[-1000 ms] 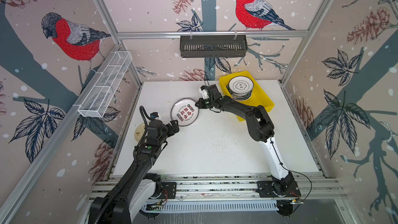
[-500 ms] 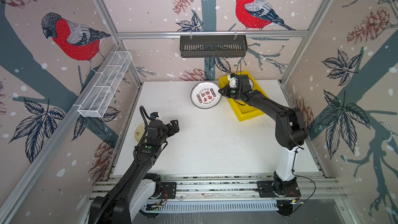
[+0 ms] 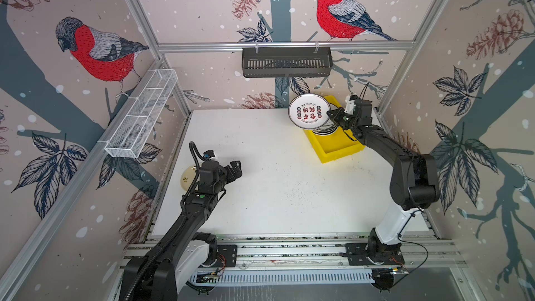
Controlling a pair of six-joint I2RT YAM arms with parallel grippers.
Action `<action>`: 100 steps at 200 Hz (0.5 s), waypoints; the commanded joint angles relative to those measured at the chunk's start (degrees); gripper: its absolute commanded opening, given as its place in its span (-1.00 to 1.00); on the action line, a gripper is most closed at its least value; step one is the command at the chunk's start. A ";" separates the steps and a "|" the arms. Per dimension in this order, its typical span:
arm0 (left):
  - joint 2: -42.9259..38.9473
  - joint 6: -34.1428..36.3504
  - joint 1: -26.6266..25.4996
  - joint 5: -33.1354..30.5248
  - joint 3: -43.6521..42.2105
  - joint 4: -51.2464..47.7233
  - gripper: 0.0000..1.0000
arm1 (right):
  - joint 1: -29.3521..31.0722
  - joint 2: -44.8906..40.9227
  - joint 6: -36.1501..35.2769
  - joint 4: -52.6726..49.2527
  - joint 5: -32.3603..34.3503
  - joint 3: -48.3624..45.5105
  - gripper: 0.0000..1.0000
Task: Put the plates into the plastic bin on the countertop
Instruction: 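Lift the red-lettered plate with the right gripper and lower it into the bin, then open the right gripper to release the red-lettered plate onto the stack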
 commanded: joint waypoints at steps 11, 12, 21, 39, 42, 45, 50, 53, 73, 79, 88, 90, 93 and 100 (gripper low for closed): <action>-0.60 -0.56 -0.06 0.45 0.27 2.11 0.94 | -2.92 -0.10 2.38 5.72 5.24 -1.09 -1.00; -0.64 -0.56 -0.06 0.41 0.24 2.11 0.94 | -3.01 -0.05 2.38 5.75 5.37 -1.09 -1.00; -0.97 -0.55 -0.14 0.29 0.14 2.17 0.94 | -3.63 0.53 2.47 5.83 6.37 -0.98 -1.00; -1.39 -0.64 -0.39 -0.15 0.08 1.78 0.94 | -4.75 2.35 2.99 5.42 7.07 0.24 -1.00; -1.41 -0.65 -0.41 -0.16 0.13 1.69 0.94 | -4.89 2.85 3.00 5.27 7.35 0.61 -1.00; -1.52 -0.65 -0.41 -0.24 0.21 1.61 0.94 | -4.98 3.17 3.00 5.06 7.72 0.86 -1.00; -1.62 -0.59 -0.41 -0.33 0.22 1.51 0.94 | -5.03 3.72 2.85 4.63 8.42 1.23 -1.00; -1.70 -0.63 -0.41 -0.34 0.22 1.41 0.94 | -5.17 4.09 2.64 4.38 8.83 1.54 -1.00; -2.21 -0.64 -0.50 -0.60 0.22 0.88 0.94 | -5.12 6.59 1.78 1.84 12.07 3.63 -1.00; -2.46 -0.60 -0.50 -0.69 0.22 0.71 0.94 | -5.12 7.34 1.68 1.82 12.39 3.98 -1.00; -2.80 -0.64 -0.50 -0.91 0.21 0.39 0.94 | -5.21 8.45 1.67 1.73 12.52 4.59 -1.00; -2.85 -0.65 -0.50 -0.94 0.22 0.31 0.94 | -5.21 8.74 1.68 1.67 12.49 4.80 -1.00; -2.93 -0.65 -0.50 -1.03 0.22 0.25 0.94 | -5.18 9.08 1.72 1.60 12.45 5.07 -1.00; -3.10 -0.65 -0.50 -1.13 0.22 0.18 0.94 | -5.12 10.15 2.00 1.62 11.79 5.67 -1.00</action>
